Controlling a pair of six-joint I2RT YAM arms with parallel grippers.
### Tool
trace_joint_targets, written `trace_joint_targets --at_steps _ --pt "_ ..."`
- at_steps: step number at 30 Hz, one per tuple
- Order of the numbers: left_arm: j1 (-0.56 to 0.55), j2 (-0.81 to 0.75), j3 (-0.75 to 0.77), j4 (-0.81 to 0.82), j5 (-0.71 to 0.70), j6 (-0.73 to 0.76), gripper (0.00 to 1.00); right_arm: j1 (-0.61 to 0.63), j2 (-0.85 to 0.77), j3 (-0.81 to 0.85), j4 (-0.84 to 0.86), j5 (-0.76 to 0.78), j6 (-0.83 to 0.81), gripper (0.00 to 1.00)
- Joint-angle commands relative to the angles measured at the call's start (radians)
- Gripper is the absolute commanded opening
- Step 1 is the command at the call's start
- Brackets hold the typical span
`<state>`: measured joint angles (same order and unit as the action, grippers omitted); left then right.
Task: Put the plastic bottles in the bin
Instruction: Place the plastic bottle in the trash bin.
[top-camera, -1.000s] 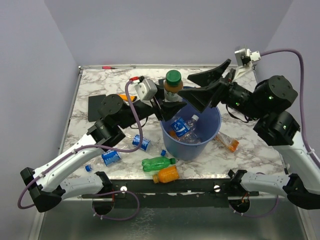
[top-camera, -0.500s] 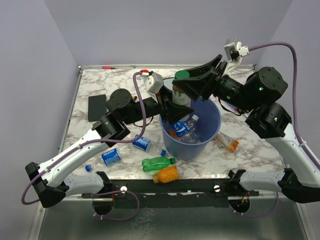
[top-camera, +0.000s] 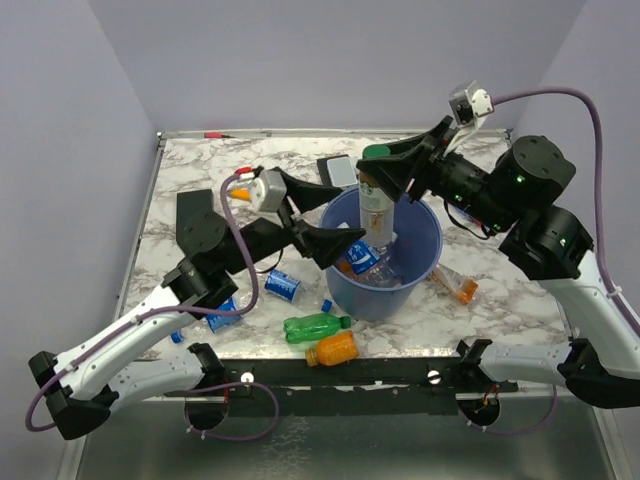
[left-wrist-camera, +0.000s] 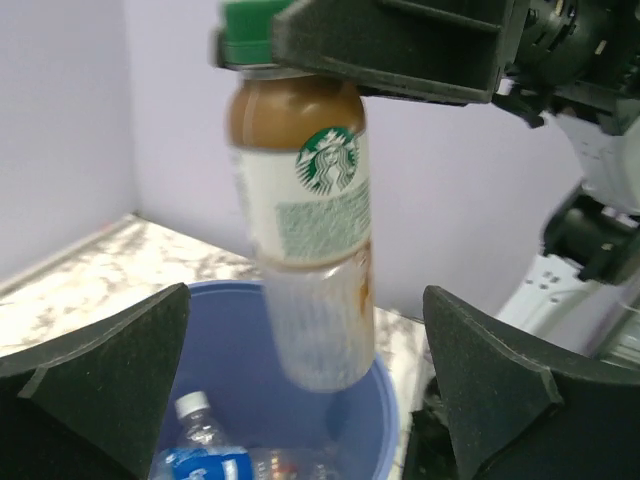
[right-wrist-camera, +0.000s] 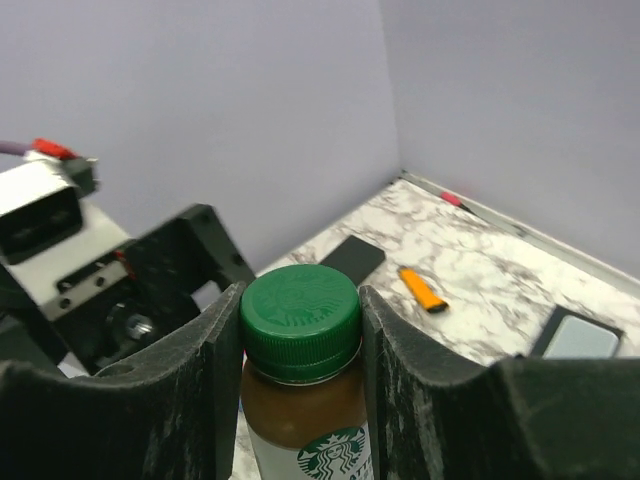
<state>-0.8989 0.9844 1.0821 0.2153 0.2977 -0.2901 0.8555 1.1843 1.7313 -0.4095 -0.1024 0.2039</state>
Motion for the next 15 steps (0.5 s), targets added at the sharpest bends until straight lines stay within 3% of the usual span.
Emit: trace_joint_targets --at_steps 1,10,15 --pt "0.0 -0.162 -0.147 0.156 -0.221 0.116 0.99 0.002 -0.115 -0.088 0.012 0.227 -0.042 0.01" --pt "-0.001 -0.348 -0.369 0.248 -0.812 0.297 0.99 0.002 -0.254 -0.559 0.392 0.452 -0.058 0.0" --pt "-0.001 -0.358 -0.459 0.253 -0.928 0.363 0.99 0.002 -0.238 -0.768 0.614 0.491 -0.07 0.0"
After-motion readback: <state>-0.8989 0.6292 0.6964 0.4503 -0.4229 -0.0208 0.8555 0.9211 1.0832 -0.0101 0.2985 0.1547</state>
